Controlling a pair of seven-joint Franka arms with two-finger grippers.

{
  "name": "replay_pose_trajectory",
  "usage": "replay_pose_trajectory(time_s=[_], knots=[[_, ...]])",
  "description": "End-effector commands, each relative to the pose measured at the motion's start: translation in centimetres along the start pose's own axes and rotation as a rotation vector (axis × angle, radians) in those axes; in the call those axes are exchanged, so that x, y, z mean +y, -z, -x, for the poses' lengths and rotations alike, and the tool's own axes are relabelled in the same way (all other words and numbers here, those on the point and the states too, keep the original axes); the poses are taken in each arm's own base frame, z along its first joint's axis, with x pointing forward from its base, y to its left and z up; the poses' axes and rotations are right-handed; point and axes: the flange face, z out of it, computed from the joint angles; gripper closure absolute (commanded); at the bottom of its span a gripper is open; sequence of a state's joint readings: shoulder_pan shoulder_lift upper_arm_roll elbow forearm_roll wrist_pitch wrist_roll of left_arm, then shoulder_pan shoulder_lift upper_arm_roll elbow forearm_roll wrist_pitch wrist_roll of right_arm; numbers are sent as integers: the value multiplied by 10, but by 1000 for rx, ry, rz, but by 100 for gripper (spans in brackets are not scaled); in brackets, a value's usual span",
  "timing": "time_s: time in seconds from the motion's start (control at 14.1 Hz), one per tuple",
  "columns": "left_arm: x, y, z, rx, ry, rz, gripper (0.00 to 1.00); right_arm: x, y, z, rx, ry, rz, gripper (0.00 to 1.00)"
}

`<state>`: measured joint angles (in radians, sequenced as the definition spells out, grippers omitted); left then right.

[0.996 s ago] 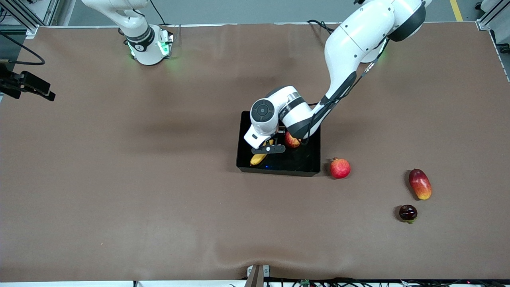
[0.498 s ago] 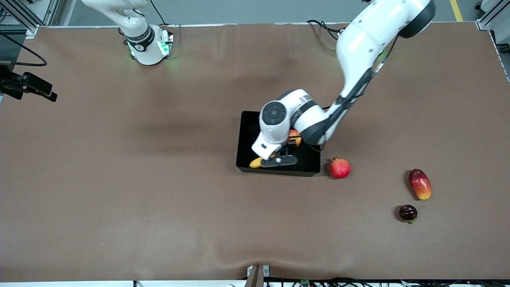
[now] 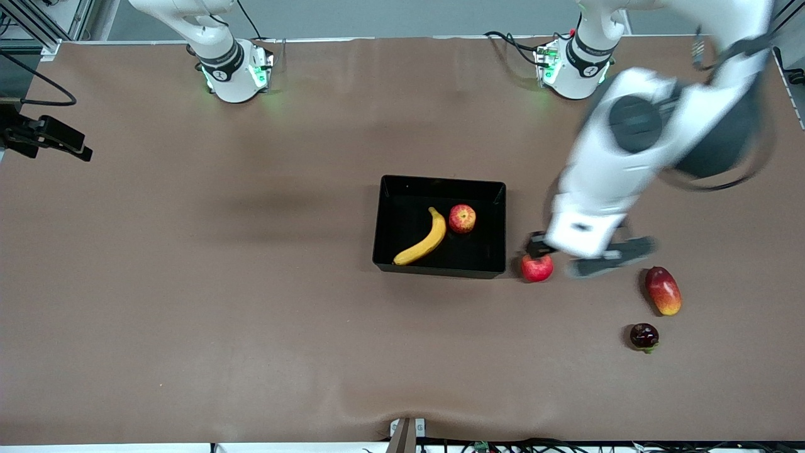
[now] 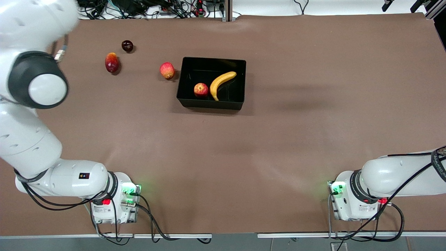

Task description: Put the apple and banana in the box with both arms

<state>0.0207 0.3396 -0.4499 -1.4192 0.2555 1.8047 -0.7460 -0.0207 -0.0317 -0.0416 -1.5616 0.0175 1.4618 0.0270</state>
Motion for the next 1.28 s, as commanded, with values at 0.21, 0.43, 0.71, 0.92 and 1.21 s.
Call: replay_pose_trajectory(time_s=[0.21,0.43,0.71,0.92,1.21], knots=[[-116,63,-9,-54,-105,-67,0,4,3,1,-19,-1,-11,0],[-151,88,-5,-76,-141,-35,0,3,3,1,-19,1,-13,0],[-167,114,15,-54,-200,-43,0,2,3,1,-18,3,-19,0],[-187,119,28,-70,-224,-62,0,6,7,1,-7,-4,-24,0],[-196,130,42,-75,-226,-61,0,8,11,2,-1,-7,-23,0]])
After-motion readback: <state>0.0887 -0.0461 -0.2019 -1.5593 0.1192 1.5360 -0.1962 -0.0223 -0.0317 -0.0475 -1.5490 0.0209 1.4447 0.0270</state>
